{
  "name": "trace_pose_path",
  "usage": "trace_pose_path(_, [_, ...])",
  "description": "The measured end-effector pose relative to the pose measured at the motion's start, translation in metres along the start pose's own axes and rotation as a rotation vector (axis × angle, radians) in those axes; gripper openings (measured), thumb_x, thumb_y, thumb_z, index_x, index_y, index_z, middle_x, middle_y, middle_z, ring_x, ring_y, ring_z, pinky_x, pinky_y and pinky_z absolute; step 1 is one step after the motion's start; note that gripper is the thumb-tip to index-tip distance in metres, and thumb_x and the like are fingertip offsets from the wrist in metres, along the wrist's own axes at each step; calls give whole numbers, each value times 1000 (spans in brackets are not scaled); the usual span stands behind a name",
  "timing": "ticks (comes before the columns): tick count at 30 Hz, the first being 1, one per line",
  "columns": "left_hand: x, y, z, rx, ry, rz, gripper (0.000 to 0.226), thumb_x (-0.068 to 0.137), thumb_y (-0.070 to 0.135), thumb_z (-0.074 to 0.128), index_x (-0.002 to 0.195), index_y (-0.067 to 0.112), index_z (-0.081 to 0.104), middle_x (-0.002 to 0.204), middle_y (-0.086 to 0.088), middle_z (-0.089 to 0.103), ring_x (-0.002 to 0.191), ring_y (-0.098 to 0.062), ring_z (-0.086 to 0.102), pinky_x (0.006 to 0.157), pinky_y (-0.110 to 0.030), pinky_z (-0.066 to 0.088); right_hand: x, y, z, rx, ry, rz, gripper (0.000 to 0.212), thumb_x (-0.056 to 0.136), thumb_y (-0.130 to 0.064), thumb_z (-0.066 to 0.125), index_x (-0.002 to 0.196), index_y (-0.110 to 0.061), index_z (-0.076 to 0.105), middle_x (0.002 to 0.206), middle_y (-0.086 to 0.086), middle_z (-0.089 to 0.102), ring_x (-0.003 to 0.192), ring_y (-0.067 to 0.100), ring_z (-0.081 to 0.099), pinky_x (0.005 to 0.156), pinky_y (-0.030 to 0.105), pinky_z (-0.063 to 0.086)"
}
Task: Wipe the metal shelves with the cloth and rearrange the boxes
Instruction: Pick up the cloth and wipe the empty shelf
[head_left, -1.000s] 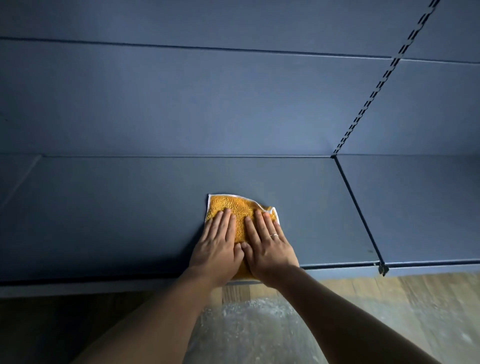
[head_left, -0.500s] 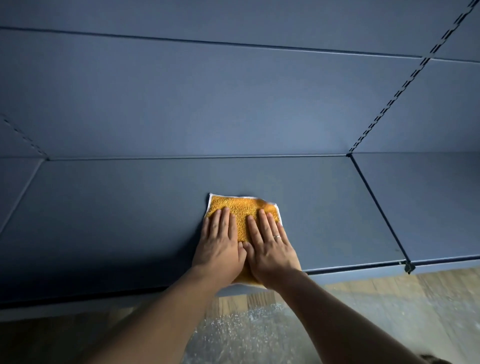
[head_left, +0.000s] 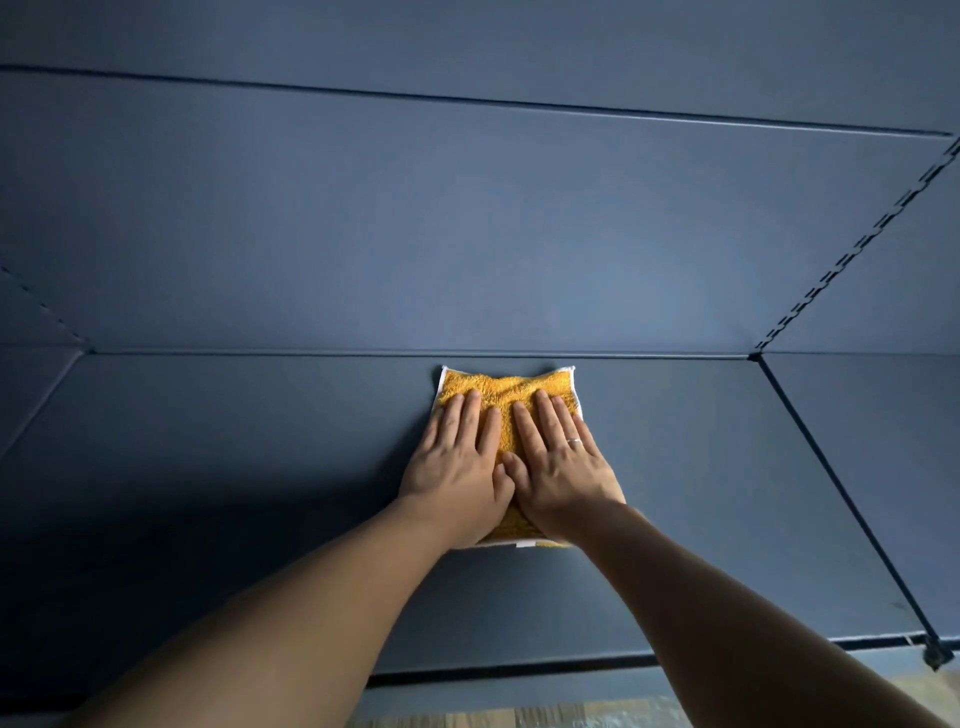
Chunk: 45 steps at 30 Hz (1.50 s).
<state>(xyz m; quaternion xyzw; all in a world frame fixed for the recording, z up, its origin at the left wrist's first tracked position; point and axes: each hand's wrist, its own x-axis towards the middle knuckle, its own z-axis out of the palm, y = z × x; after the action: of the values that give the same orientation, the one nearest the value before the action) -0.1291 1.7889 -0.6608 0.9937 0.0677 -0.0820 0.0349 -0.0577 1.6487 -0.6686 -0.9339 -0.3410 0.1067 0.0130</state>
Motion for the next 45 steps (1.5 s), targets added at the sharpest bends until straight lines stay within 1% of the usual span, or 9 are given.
trace_pose_path(5, [34, -11, -10, 42, 32, 77, 72, 102, 41, 22, 160, 5, 1, 168, -14, -15, 155, -27, -14, 126, -46, -4, 31, 8, -8, 9, 33, -5, 96, 77, -65, -21, 162, -22, -9, 169, 6, -18, 154, 19, -22, 125, 38, -14])
trace_pose_path(9, [46, -20, -7, -17, 17, 43, 78, 94, 47, 12, 161, 10, -5, 168, -11, -16, 154, -25, -17, 126, -44, -3, 46, 11, -7, 38, 47, 13, 96, 78, -67, -18, 163, -23, -7, 169, 6, -15, 155, 20, -19, 126, 39, -11])
trace_pose_path(14, [60, -28, -3, -41, 41, 15, 83, 88, 49, 8, 161, 12, -6, 168, -9, -15, 154, -22, -17, 126, -43, -3, 60, 12, -4, 30, 59, 45, 70, 104, -60, 8, 163, -24, -4, 170, 6, -14, 156, 20, -17, 126, 40, -9])
trace_pose_path(20, [62, -41, -1, -32, 58, -6, 75, 96, 45, 14, 161, 11, -2, 169, -9, -10, 155, -23, -12, 126, -42, -2, 72, -5, -9, 16, 33, 71, 68, 106, -55, 11, 163, -21, -6, 169, 8, -14, 155, 22, -18, 126, 41, -10])
trace_pose_path(26, [41, -69, 0, -3, 56, -52, 89, 81, 51, -8, 161, 11, -3, 169, -10, -11, 155, -23, -13, 126, -43, -2, 74, -39, -6, 33, 34, 16, 67, 106, -53, 11, 162, -21, -6, 169, 9, -15, 155, 23, -18, 126, 42, -10])
trace_pose_path(29, [24, -66, 1, -1, 40, -61, 82, 88, 49, -3, 161, 11, -7, 168, -11, -13, 155, -24, -15, 126, -44, -4, 57, -44, -2, 20, 36, -14, 67, 105, -52, 5, 162, -21, -7, 169, 8, -16, 155, 22, -19, 125, 41, -12])
trace_pose_path(33, [-6, -52, 2, 8, 18, -53, 79, 92, 47, 3, 160, 10, -11, 167, -12, -17, 154, -26, -17, 126, -44, -5, 24, -48, 4, 23, 17, -21, 82, 89, -57, -16, 162, -20, -11, 168, 9, -19, 154, 21, -23, 124, 40, -17])
trace_pose_path(38, [-56, -34, 6, -15, 2, -31, 84, 84, 48, -11, 159, 8, -12, 166, -14, -19, 154, -28, -19, 126, -45, -7, -27, -58, 11, 10, 6, -21, 73, 97, -55, -6, 161, -19, -15, 167, 9, -23, 152, 23, -28, 124, 41, -17])
trace_pose_path(45, [-111, -15, 15, -33, 24, 6, 82, 89, 47, 0, 160, 6, -4, 166, -15, -16, 154, -30, -16, 125, -44, -9, -92, -70, 23, 42, 34, -29, 74, 97, -56, -9, 161, -18, -9, 167, 10, -18, 152, 24, -27, 123, 41, -15])
